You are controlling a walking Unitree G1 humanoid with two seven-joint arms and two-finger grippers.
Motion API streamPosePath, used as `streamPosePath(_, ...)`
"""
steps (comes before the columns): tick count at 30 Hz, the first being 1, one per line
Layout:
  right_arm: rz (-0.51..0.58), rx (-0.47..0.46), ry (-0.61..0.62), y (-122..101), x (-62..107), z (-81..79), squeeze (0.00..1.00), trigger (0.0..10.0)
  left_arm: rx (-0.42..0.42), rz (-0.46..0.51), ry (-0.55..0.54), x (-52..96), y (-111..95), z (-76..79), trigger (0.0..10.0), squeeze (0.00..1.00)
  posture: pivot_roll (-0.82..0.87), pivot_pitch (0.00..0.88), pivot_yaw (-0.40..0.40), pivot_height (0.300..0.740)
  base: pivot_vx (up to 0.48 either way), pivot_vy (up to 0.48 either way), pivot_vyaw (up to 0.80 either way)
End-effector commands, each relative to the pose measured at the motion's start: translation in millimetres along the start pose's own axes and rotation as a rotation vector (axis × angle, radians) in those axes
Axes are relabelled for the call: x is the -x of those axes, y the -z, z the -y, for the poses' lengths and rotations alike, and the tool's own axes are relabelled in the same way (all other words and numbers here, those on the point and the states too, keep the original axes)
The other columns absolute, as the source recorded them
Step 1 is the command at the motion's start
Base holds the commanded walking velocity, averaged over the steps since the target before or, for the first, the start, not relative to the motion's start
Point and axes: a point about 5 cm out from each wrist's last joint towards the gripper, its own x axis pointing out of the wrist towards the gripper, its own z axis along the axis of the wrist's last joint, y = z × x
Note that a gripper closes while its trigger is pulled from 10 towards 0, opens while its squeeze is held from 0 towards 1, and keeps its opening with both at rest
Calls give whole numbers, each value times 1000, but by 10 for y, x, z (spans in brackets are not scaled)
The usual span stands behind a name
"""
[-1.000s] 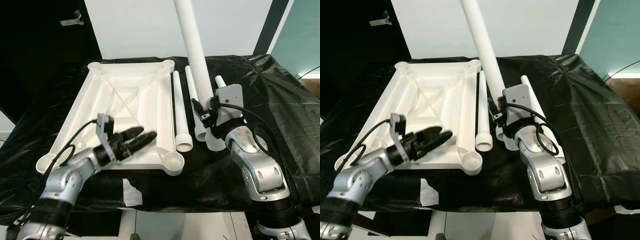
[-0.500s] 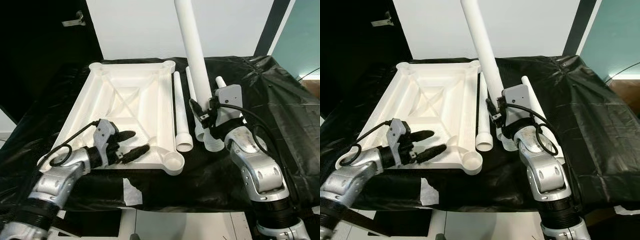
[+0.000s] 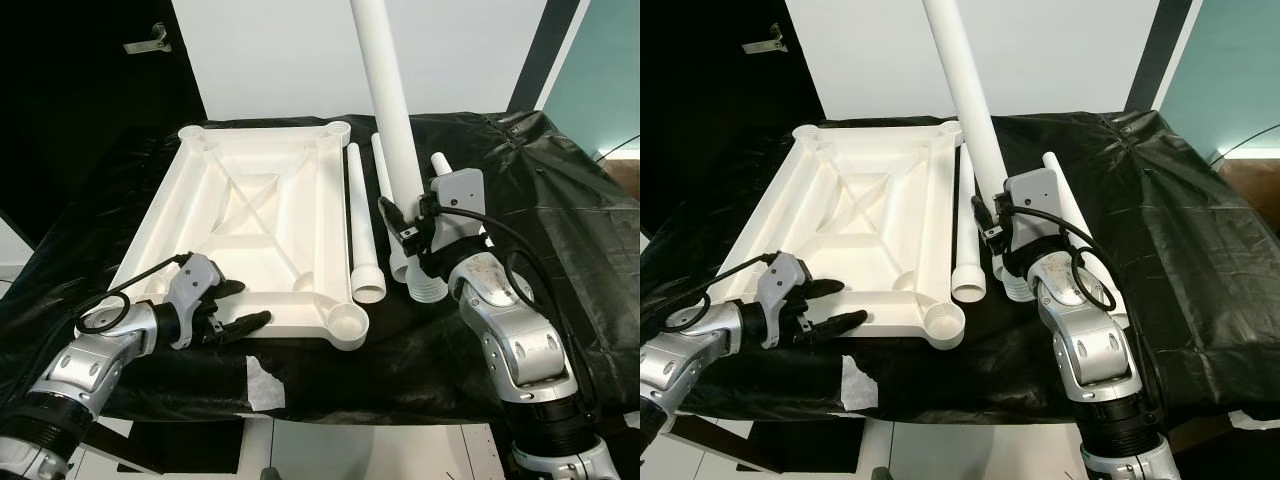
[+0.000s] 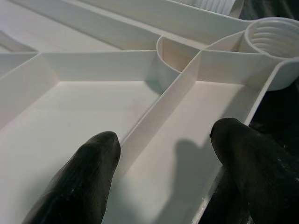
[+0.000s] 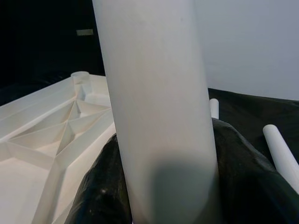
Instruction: Building children table
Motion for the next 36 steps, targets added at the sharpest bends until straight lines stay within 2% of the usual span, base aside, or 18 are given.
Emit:
streamPosePath(1, 23, -4, 16, -43, -12, 22, 0, 10000, 3, -85, 587, 61, 132, 333, 10000, 0, -112, 0, 45, 740, 0, 0, 0)
streamPosePath(4, 23, -4, 16, -43, -12, 23, 0, 10000, 2, -101, 597, 61, 156, 344, 10000, 0, -112, 0, 44, 740, 0, 0, 0)
streamPosePath(5, 23, -1, 17, -45, -20, 30, 0, 10000, -22, -192, 611, 1, 276, 395, 10000, 0, -109, 0, 37, 740, 0, 0, 0)
streamPosePath(6, 23, -1, 17, -45, -20, 30, 0, 10000, -22, -192, 611, 1, 276, 395, 10000, 0, -109, 0, 37, 740, 0, 0, 0)
streamPosePath(7, 26, 1, 15, -52, -30, 30, 0, 10000, -49, -276, 600, -73, 392, 421, 10000, 0, -108, 0, 33, 740, 0, 0, 0)
streamPosePath(9, 27, 1, 14, -54, -32, 30, 0, 10000, -54, -290, 596, -88, 411, 422, 10000, 0, -108, 0, 33, 740, 0, 0, 0)
streamPosePath(10, 29, 3, 11, -62, -43, 26, 0, 10000, -81, -332, 602, -140, 481, 458, 8824, 0, -108, 0, 29, 740, 0, 0, 0)
streamPosePath(12, 30, 4, 10, -65, -48, 25, 0, 10000, -93, -347, 605, -159, 506, 474, 8824, 0, -108, 0, 29, 740, 0, 0, 0)
streamPosePath(13, 30, 5, 10, -67, -47, 28, 0, 10000, -79, -319, 623, -173, 477, 507, 6745, 0, -113, 0, 23, 740, 0, 0, 0)
streamPosePath(15, 30, 6, 10, -69, -47, 30, 0, 10000, -70, -297, 637, -183, 454, 532, 6745, 0, -113, 0, 23, 740, 0, 0, 0)
streamPosePath(16, 27, 7, 11, -66, -46, 39, 0, 10000, -41, -240, 649, -180, 384, 541, 10000, 0, -113, 0, 22, 740, 0, 0, 0)
streamPosePath(17, 27, 7, 11, -66, -46, 39, 0, 10000, -41, -240, 649, -180, 384, 541, 10000, 0, -113, 0, 22, 740, 0, 0, 0)
streamPosePath(19, 23, 8, 13, -59, -39, 48, 0, 10000, -1, -148, 659, -156, 263, 533, 10000, 0, -113, 0, 20, 740, 0, 0, 0)
streamPosePath(22, 19, 8, 14, -51, -36, 49, 0, 10000, 20, -90, 666, -133, 183, 516, 10000, 0, -110, 0, 19, 740, 0, 0, 0)
streamPosePath(24, 13, 9, 13, -36, -40, 40, 0, 10000, 45, 15, 681, -96, 33, 493, 10000, 0, -106, 0, 21, 740, 0, 0, 0)
streamPosePath(29, 11, 10, 13, -31, -48, 31, 0, 10000, 56, 101, 677, -93, -88, 478, 10000, 0, -104, 0, 23, 740, 0, 0, 0)
streamPosePath(32, 6, 10, 16, -15, -51, 25, 0, 10000, 51, 211, 652, -49, -267, 421, 10000, 0, -102, 0, 30, 740, 0, 0, 0)
streamPosePath(36, 4, 10, 17, -10, -49, 22, 0, 10000, 54, 227, 649, -13, -298, 411, 10000, 0, -103, 0, 33, 740, 0, 0, 0)
